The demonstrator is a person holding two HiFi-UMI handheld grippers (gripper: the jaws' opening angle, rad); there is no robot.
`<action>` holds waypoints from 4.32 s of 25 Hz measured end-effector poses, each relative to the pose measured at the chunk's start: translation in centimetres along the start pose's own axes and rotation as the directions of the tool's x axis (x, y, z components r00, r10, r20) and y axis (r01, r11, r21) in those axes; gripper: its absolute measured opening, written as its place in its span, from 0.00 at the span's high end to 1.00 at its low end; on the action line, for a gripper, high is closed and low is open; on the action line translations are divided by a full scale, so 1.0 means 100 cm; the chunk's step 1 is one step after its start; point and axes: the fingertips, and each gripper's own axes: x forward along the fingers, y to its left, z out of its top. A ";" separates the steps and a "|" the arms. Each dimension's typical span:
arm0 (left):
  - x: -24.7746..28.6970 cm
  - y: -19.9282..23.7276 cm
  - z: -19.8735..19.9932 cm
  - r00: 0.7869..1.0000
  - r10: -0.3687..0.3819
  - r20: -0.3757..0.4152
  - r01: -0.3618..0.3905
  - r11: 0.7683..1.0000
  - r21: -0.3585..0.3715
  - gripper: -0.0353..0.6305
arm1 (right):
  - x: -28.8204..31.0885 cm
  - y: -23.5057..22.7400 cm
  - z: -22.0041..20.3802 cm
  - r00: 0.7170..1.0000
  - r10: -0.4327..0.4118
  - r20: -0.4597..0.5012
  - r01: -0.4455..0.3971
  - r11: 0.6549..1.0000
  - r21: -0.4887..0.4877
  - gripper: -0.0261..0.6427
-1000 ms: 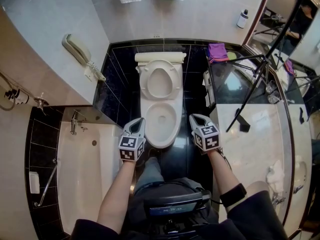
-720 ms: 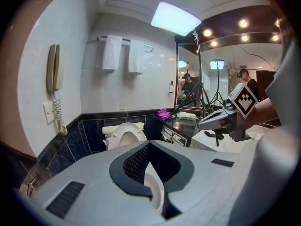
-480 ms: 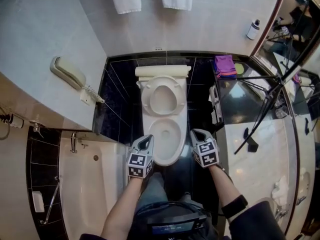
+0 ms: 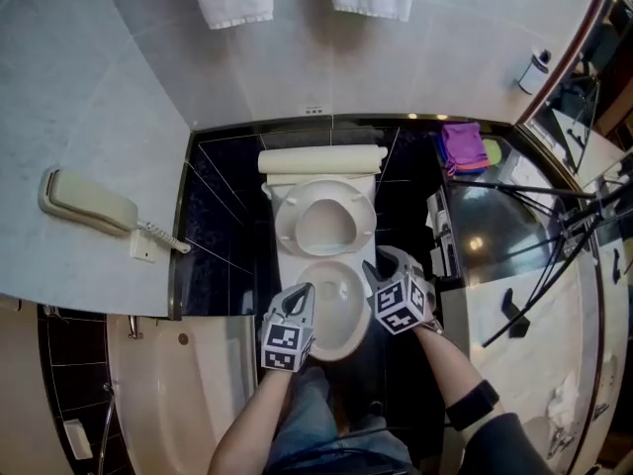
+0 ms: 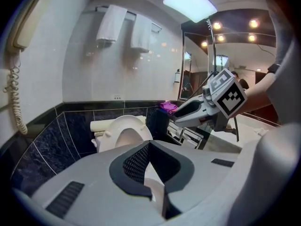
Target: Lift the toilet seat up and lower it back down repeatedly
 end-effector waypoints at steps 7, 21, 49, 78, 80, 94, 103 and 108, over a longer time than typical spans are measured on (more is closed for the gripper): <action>0.065 0.041 -0.013 1.000 0.009 -0.011 -0.008 1.000 0.014 0.96 | 0.106 -0.046 0.037 0.998 -0.045 -0.033 0.033 0.953 -0.300 0.66; 0.121 0.079 -0.046 0.999 0.004 -0.044 -0.005 1.000 -0.017 0.96 | 0.231 -0.079 0.081 0.994 -0.082 -0.066 0.035 0.848 -0.529 0.71; 0.110 0.040 -0.114 0.990 0.043 -0.131 -0.053 0.996 -0.076 0.96 | 0.146 -0.001 0.052 0.997 -0.081 0.019 0.077 0.813 -0.577 0.83; 0.056 -0.006 -0.230 0.978 0.144 -0.151 -0.168 0.973 -0.161 0.96 | 0.024 0.205 -0.113 0.997 0.069 -0.040 -0.079 0.790 -0.608 0.80; 0.055 -0.008 -0.229 0.979 0.137 -0.154 -0.162 0.974 -0.162 0.96 | 0.014 0.203 -0.113 0.997 0.070 -0.026 -0.071 0.795 -0.602 0.83; 0.048 -0.041 -0.345 0.961 0.143 -0.238 -0.183 0.971 -0.154 0.96 | 0.003 0.164 -0.228 0.996 -0.053 -0.067 0.046 0.994 -0.103 0.93; 0.057 -0.070 -0.446 0.948 0.106 -0.301 -0.140 0.986 -0.092 0.96 | 0.040 0.219 -0.335 0.991 0.002 -0.134 0.023 0.983 0.183 0.93; 0.065 -0.081 -0.507 0.927 0.101 -0.362 -0.143 0.986 -0.090 0.96 | 0.060 0.238 -0.369 0.988 0.019 -0.152 0.020 0.967 0.255 0.93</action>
